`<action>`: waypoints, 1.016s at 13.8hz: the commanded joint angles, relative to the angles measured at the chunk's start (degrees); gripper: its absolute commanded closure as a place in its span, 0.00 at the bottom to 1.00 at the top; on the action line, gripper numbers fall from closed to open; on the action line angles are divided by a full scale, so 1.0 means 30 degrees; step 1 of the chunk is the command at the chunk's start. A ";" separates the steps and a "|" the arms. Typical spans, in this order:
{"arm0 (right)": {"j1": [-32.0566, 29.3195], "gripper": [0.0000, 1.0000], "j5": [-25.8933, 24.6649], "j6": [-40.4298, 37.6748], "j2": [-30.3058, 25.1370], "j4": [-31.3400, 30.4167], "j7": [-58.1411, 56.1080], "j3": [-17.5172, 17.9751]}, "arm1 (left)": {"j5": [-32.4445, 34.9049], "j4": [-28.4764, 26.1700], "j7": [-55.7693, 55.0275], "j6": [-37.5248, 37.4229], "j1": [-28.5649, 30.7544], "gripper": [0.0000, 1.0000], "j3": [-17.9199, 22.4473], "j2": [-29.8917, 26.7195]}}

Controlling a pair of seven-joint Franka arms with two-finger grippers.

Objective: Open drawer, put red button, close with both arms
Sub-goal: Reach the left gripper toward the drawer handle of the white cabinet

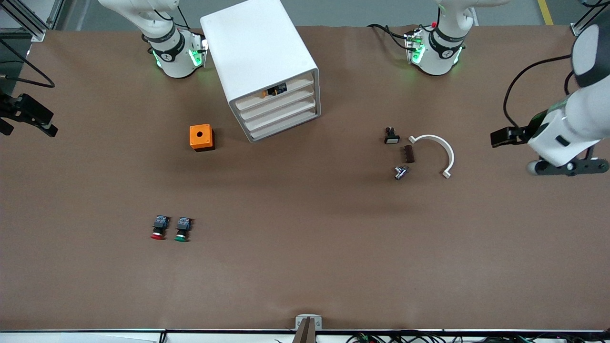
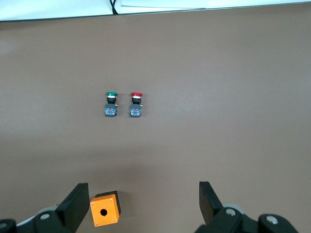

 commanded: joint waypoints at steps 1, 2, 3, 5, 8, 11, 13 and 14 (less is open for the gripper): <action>0.0274 0.00 -0.0387 -0.0024 0.0093 0.0147 -0.0021 -0.0223 | 0.0208 0.1176 -0.0228 -0.0084 -0.0656 0.00 -0.0049 0.1232; 0.0303 0.00 -0.0358 -0.0082 0.0093 0.0089 -0.0021 -0.0223 | 0.0150 0.1176 -0.0286 0.0178 -0.0745 0.00 -0.0078 0.1466; 0.0304 0.00 -0.0357 -0.0083 0.0093 0.0059 0.0037 -0.0223 | 0.0034 0.1176 -0.0693 0.0383 -0.1123 0.00 -0.0078 0.1729; 0.0304 0.00 -0.0328 -0.0141 0.0093 0.0059 0.0038 -0.0223 | -0.0026 0.1206 -0.3172 0.0647 -0.2088 0.00 -0.0078 0.2431; 0.0304 0.00 -0.0240 -0.0171 0.0093 0.0059 0.0096 -0.0194 | -0.0694 0.1206 -0.6781 0.1439 -0.3321 0.00 -0.0078 0.3574; 0.0333 0.00 -0.0240 -0.0200 0.0122 0.0088 0.0096 -0.0194 | -0.3007 0.1206 -1.0207 0.1499 -0.4667 0.00 -0.0078 0.4688; 0.0333 0.00 -0.0240 -0.0171 0.0617 0.0146 -0.0107 -0.0194 | -0.4676 0.1206 -1.2958 0.1499 -0.5692 0.00 -0.0078 0.5420; 0.0362 0.00 -0.0240 -0.0200 0.0765 0.0147 -0.0080 -0.0194 | -0.5496 0.1206 -1.4713 0.1499 -0.6248 0.00 -0.0049 0.5830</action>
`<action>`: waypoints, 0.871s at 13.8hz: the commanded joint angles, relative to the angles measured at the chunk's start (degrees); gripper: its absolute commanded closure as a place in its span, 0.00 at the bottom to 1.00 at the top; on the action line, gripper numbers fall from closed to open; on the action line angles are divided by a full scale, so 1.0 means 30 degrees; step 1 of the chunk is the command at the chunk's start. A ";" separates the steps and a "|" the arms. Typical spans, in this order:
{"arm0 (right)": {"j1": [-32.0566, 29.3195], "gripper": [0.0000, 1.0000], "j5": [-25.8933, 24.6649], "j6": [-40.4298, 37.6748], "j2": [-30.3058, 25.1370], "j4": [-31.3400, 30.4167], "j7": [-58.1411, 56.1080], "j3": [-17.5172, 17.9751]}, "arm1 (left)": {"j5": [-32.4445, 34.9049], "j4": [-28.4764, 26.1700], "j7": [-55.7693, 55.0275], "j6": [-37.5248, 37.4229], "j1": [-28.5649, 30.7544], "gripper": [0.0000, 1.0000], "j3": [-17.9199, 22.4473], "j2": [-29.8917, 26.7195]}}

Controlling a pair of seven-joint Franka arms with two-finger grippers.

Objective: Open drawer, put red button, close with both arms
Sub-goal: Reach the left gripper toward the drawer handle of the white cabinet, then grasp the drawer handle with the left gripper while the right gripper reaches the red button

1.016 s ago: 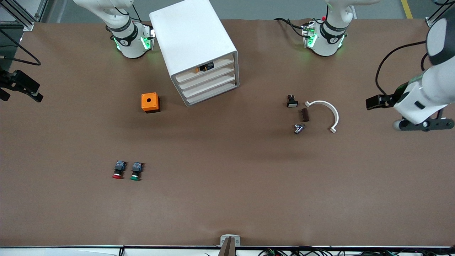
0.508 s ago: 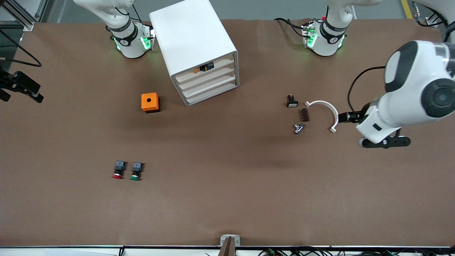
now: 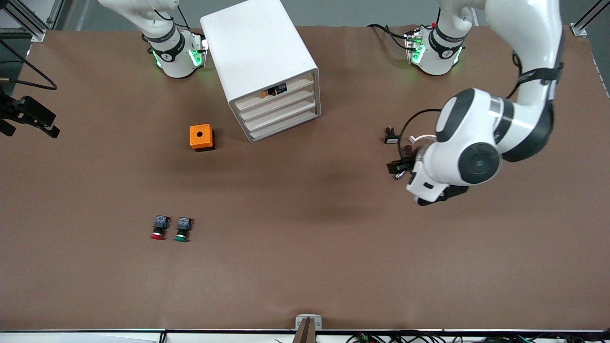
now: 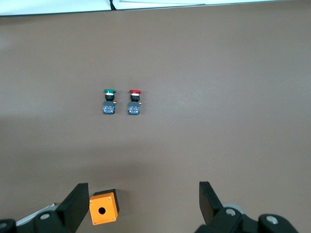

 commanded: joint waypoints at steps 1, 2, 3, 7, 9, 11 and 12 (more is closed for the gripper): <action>0.0298 0.00 -0.0185 -0.0116 0.0534 0.0226 -0.0081 -0.0154 | -0.2019 0.0498 -0.4104 -0.0069 -0.1570 0.00 0.0137 0.1171; 0.0298 0.00 -0.0156 -0.0087 0.0679 0.0226 -0.0081 -0.0153 | -0.2840 0.0469 -0.6035 0.0193 -0.2389 0.00 0.0137 0.1582; 0.0414 0.00 -0.0098 -0.0058 0.1058 0.0226 0.0006 -0.0153 | -0.3428 0.0469 -0.7737 0.0369 -0.2774 0.00 0.0137 0.2050; 0.0825 0.00 0.0166 0.0176 0.3050 0.0284 0.0035 -0.0124 | -0.5010 0.0469 -1.6222 0.0371 -0.4533 0.00 0.0137 0.3486; 0.0885 0.00 0.0137 0.0556 0.4569 0.0255 0.0095 -0.0095 | -0.7291 0.0469 -2.0484 0.0371 -0.4826 0.00 0.0108 0.4569; 0.0914 0.00 0.0137 0.1490 0.5917 0.0138 0.0124 -0.0095 | -0.9079 0.0179 -2.1550 0.0284 -0.5091 0.01 0.0137 0.4896; 0.0914 0.00 0.0166 0.1959 0.6650 0.0167 0.0240 -0.0095 | -1.0335 -0.0027 -2.2655 0.0254 -0.5092 0.02 0.0108 0.5244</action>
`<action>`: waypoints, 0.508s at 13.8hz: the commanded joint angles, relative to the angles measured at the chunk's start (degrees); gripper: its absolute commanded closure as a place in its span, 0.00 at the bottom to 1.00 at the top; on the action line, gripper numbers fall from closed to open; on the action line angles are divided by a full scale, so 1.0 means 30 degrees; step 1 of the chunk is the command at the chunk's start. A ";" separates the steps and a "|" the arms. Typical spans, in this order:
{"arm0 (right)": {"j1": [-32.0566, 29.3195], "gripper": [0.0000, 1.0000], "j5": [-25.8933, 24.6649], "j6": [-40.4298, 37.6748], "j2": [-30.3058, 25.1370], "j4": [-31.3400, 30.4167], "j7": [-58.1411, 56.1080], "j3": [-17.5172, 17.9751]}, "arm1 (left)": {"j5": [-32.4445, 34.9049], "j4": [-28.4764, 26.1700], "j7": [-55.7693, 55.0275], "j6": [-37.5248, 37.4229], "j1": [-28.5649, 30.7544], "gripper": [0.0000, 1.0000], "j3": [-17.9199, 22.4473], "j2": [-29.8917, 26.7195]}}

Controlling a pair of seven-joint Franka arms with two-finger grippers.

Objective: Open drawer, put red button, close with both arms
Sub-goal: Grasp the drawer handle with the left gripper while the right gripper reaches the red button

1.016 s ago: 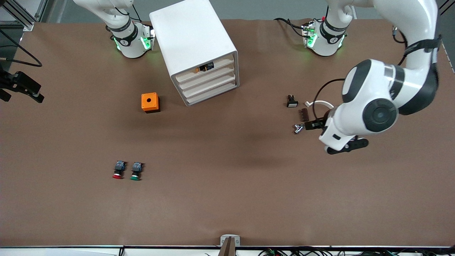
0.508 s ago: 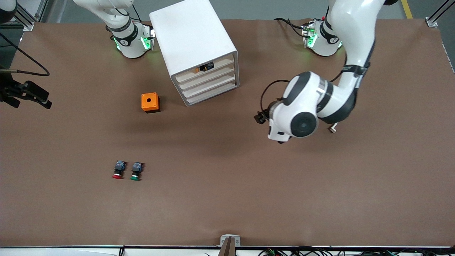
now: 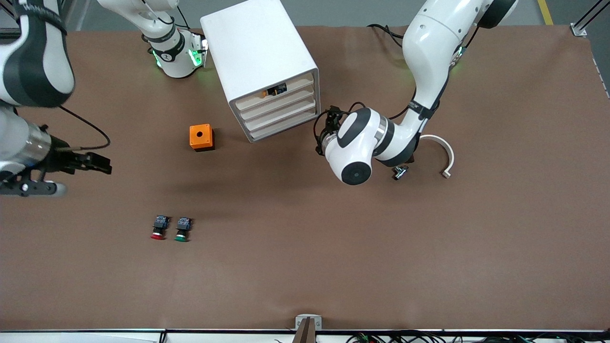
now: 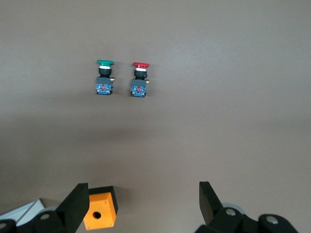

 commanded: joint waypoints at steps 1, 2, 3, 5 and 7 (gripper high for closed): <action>0.0049 0.00 0.0341 0.0986 0.2013 0.0338 0.0449 -0.0105 | -0.3237 -0.0009 -0.3047 -0.0253 -0.0105 0.02 0.0146 0.1005; -0.0010 0.00 0.0778 0.1571 0.2600 0.0338 0.0799 -0.0105 | -0.4616 0.0020 -0.4309 -0.0253 -0.0047 0.03 0.0146 0.1504; 0.0019 0.00 0.0898 0.2302 0.3302 0.0338 0.1354 -0.0105 | -0.5384 0.0020 -0.5076 -0.0253 -0.0047 0.05 0.0146 0.1712; 0.0048 0.00 0.0899 0.4319 0.4738 0.0251 0.2264 -0.0105 | -0.6412 0.0020 -0.6920 -0.0253 -0.0134 0.11 0.0146 0.1861; -0.0039 0.00 0.0899 0.6459 0.6085 -0.0071 0.2267 -0.0105 | -0.6680 0.0078 -0.8532 -0.0282 -0.0484 0.20 0.0088 0.1832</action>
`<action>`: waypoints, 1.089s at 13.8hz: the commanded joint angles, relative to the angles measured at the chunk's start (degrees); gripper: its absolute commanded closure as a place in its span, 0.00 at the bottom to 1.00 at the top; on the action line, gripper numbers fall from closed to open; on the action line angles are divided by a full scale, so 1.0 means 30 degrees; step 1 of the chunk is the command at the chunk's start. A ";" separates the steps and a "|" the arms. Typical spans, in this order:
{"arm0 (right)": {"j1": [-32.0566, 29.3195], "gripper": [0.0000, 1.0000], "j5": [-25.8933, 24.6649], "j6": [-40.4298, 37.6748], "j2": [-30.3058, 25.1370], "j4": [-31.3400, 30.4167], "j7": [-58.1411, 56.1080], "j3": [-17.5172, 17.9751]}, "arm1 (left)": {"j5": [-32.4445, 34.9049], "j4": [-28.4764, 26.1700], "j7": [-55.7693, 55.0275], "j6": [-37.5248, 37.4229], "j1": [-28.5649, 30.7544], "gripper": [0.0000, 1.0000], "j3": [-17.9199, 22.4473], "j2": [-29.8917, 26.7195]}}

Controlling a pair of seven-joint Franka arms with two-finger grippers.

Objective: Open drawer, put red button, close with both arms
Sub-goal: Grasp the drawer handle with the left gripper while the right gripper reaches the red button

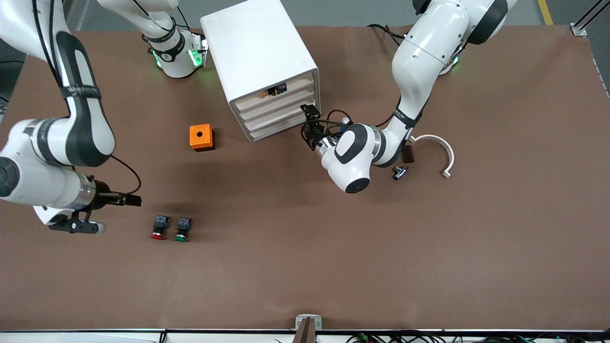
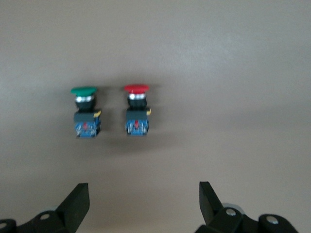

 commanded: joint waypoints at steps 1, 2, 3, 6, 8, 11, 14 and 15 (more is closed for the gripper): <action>-0.0040 0.00 0.0254 0.2417 0.1869 -0.0051 0.0400 -0.0046 | -0.0979 0.0247 -0.2455 -0.0255 -0.0478 0.25 0.0084 -0.0115; -0.0011 0.00 0.0283 0.3269 0.2572 -0.0052 0.0429 -0.0046 | -0.1563 0.0247 -0.2637 -0.0255 -0.0479 0.31 0.0084 -0.0086; -0.0040 0.00 0.0312 0.4032 0.3188 -0.0052 0.0458 -0.0017 | -0.1859 0.0247 -0.2638 -0.0255 -0.0537 0.35 0.0055 -0.0057; -0.0069 0.00 0.1481 0.5093 0.4189 -0.0110 0.0517 -0.0017 | -0.2155 0.0247 -0.2668 -0.0255 -0.0918 0.41 0.0054 -0.0056; 0.0018 0.00 0.1775 0.5181 0.4220 -0.0518 0.0546 -0.0017 | -0.2213 0.0218 -0.2668 -0.0255 -0.1180 0.47 0.0054 0.0002; 0.0193 0.07 0.1983 0.5242 0.4425 -0.0608 0.0517 -0.0017 | -0.2243 0.0247 -0.2668 -0.0255 -0.1416 0.62 0.0054 0.0236; 0.0544 0.46 0.1983 0.4891 0.4309 -0.0608 0.0575 -0.0046 | -0.2185 0.0247 -0.2639 -0.0255 -0.1446 0.81 0.0054 0.0236; 0.0662 0.58 0.1983 0.4802 0.4279 -0.0608 0.0720 -0.0046 | -0.2184 0.0247 -0.2609 -0.0226 -0.1446 0.87 0.0054 0.0237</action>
